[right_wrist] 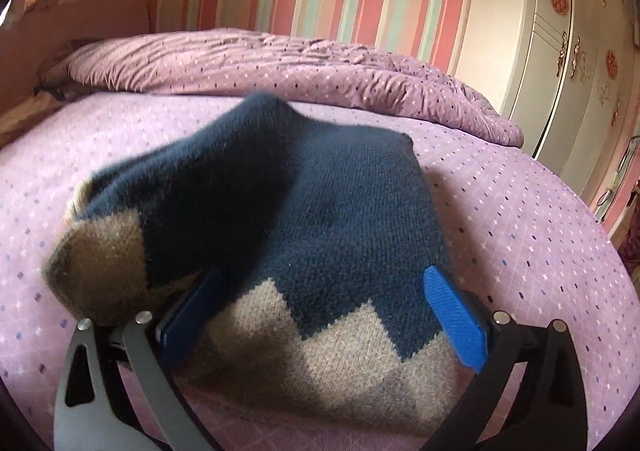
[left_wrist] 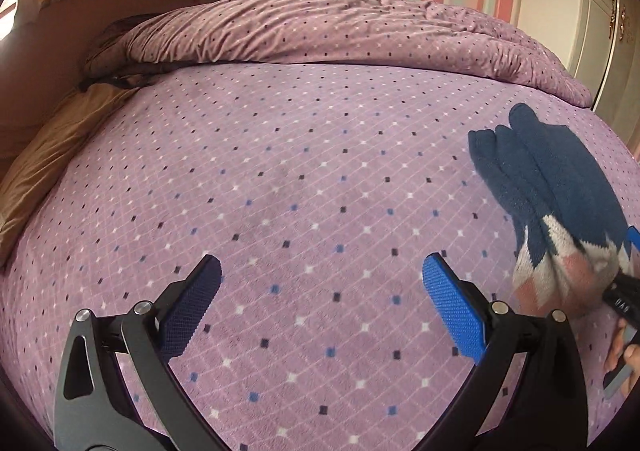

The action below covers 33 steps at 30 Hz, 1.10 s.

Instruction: Fold small clothes

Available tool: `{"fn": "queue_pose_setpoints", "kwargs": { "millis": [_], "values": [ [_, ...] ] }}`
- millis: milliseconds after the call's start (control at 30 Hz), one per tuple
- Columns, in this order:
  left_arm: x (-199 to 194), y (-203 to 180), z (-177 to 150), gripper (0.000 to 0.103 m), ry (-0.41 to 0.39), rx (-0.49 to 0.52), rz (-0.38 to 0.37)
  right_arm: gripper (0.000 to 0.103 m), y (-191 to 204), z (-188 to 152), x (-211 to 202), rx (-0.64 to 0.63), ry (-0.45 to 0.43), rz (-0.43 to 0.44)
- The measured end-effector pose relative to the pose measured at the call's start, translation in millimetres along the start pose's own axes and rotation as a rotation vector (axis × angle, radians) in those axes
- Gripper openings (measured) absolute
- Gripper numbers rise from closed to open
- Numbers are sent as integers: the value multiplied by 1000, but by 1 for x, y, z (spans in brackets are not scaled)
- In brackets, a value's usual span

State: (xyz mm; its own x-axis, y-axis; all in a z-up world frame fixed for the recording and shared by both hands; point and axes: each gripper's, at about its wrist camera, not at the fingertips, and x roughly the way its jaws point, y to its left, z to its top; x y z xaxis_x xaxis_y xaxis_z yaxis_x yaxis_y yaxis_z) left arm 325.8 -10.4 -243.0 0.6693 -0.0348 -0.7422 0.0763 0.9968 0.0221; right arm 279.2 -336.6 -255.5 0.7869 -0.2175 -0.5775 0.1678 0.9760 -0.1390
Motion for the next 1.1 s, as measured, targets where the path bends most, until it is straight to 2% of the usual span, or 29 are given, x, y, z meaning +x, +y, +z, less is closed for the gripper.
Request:
{"fn": "queue_pose_setpoints", "kwargs": {
  "millis": [133,233,367,467,667,767,833,967,1100],
  "values": [
    [-9,4,-11,100,-2,-14,24,101,-7,12,-24,62,-37,33],
    [-23,3,-22,100,-31,-6,48,101,-6,16,-40,101,-6,75],
    [-49,2,-30,100,-34,-14,24,101,2,16,-71,130,35,78],
    [-77,3,-36,100,-31,-21,1,101,14,16,-105,116,51,70],
    [-160,6,-56,100,-84,-15,-17,101,27,18,-178,94,63,69],
    [-190,7,-64,100,-70,-16,-29,101,28,17,-217,114,59,72],
    [-215,4,-70,100,-56,11,-13,101,29,16,-242,119,68,63],
    [-265,1,-79,100,-98,40,31,101,30,15,-286,123,77,45],
    [-299,2,-80,100,-112,35,35,101,28,20,-326,136,68,48]
  ]
}}
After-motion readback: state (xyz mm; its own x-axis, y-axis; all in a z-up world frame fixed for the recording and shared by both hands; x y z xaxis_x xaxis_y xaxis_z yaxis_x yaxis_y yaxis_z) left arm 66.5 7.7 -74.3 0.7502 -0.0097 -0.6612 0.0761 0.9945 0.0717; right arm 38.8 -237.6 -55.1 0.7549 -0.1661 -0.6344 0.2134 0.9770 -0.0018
